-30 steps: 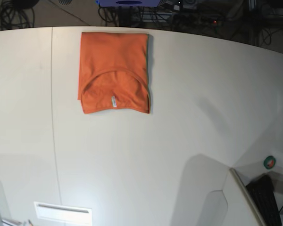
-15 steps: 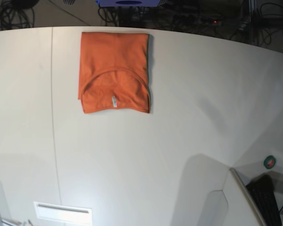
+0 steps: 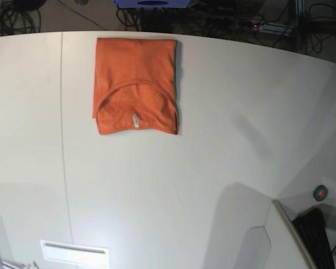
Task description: Layout the t-shirt on the table in an organized manner, then fold the t-shirt properly
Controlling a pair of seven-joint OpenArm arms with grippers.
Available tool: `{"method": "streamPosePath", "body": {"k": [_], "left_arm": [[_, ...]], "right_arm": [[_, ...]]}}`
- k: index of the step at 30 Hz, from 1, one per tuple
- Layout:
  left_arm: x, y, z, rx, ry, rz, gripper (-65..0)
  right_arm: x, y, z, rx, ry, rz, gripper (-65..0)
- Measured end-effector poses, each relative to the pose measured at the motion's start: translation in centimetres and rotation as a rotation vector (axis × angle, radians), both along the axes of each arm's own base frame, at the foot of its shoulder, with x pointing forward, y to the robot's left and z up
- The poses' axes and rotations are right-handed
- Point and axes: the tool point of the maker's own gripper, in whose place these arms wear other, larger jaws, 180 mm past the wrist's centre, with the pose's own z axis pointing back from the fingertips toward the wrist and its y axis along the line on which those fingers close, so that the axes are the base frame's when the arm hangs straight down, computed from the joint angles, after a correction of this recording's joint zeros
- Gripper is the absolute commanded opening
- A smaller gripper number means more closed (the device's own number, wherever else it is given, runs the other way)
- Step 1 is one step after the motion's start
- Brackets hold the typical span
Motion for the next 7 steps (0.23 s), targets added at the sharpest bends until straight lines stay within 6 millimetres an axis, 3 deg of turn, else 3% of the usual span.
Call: {"method": "streamPosePath", "body": {"k": [3,7], "left_arm": [[-0.6,-0.1,0.1,-0.002,0.018,0.0,-65.0],[1.9,0.2,-0.5,0.005,-0.02,-0.001,-65.0]], "right_arm": [[0.1,-0.7,0.0,-0.01,0.0,0.003,-65.0],[2.0,-3.0,-0.2,-0.042,-0.034,0.013,-65.0]]}}
